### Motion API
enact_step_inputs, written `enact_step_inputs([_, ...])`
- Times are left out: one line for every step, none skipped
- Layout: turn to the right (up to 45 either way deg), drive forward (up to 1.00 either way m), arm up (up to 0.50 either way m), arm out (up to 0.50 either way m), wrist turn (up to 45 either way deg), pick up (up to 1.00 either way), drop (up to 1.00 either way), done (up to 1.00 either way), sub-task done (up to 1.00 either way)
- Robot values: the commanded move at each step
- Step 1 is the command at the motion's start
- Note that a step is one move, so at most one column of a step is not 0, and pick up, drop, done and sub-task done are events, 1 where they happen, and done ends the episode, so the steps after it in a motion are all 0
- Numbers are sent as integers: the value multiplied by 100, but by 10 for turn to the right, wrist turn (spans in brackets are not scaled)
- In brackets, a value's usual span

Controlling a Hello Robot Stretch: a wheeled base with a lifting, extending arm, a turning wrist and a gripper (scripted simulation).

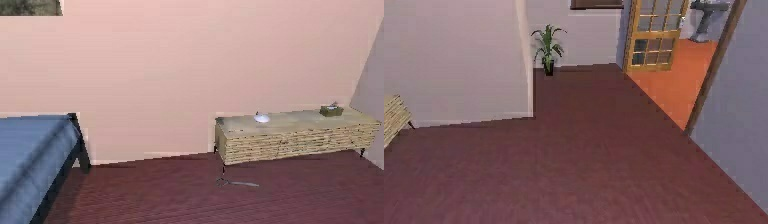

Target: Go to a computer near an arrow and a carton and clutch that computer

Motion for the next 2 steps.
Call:
enact_step_inputs([-180, 0, 0, 0, 0, 0, 0, 0, 0])
enact_step_inputs([0, 40, 0, 0, 0, 0, 0, 0, 0])
